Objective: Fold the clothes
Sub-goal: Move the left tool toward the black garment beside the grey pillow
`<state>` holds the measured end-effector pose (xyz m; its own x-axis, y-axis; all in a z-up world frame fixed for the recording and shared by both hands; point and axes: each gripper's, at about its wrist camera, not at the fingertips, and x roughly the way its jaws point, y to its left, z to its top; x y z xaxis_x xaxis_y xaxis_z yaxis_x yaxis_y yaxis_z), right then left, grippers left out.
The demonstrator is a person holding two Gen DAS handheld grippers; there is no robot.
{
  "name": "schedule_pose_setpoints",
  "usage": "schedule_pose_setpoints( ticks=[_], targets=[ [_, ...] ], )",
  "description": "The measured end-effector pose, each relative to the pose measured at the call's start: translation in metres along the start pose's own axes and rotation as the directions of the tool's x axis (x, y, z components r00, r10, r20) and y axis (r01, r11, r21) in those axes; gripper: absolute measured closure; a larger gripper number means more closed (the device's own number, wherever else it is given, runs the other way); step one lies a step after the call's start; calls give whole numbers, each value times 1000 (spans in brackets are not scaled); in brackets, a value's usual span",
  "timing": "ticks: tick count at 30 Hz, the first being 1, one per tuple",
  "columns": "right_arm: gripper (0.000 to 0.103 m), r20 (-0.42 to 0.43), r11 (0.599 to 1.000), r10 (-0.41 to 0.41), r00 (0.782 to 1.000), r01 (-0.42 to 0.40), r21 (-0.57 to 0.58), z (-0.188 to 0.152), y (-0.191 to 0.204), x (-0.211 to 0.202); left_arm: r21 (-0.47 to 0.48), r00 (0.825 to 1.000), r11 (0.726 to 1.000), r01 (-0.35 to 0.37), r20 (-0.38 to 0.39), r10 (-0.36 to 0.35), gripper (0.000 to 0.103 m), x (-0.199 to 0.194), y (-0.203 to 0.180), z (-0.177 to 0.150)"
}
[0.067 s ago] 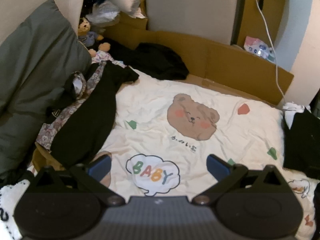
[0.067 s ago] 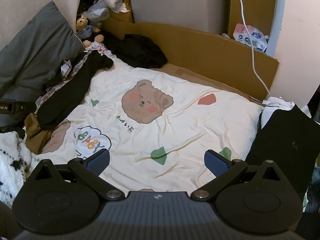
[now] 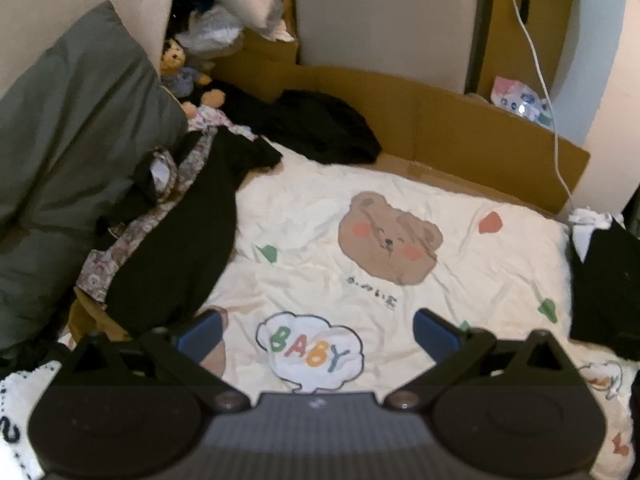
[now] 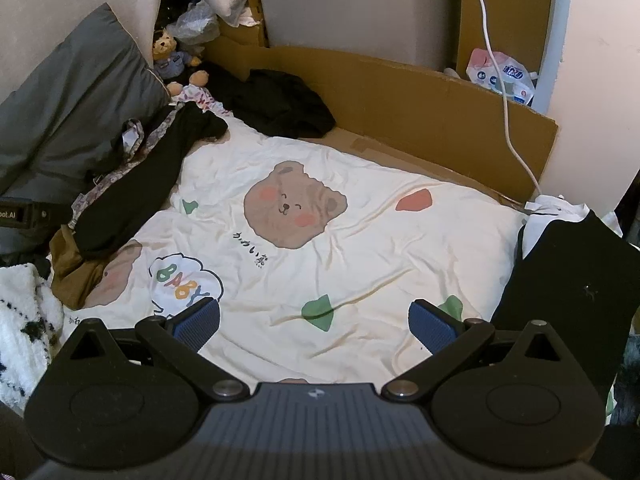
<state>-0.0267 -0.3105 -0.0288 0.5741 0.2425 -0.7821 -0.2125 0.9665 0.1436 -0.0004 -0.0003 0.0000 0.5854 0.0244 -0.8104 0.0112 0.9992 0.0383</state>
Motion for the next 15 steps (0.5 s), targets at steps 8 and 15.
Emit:
schedule_pose_setpoints(
  ticks=[8, 15],
  targets=[
    [0, 19, 1000, 8, 1000, -8, 4, 2, -1, -2, 17, 999, 999, 46, 24, -46, 1, -1, -1, -1],
    [0, 17, 1000, 9, 1000, -10, 6, 1, -3, -1, 33, 995, 996, 85, 44, -87, 7, -2, -2, -2]
  ],
)
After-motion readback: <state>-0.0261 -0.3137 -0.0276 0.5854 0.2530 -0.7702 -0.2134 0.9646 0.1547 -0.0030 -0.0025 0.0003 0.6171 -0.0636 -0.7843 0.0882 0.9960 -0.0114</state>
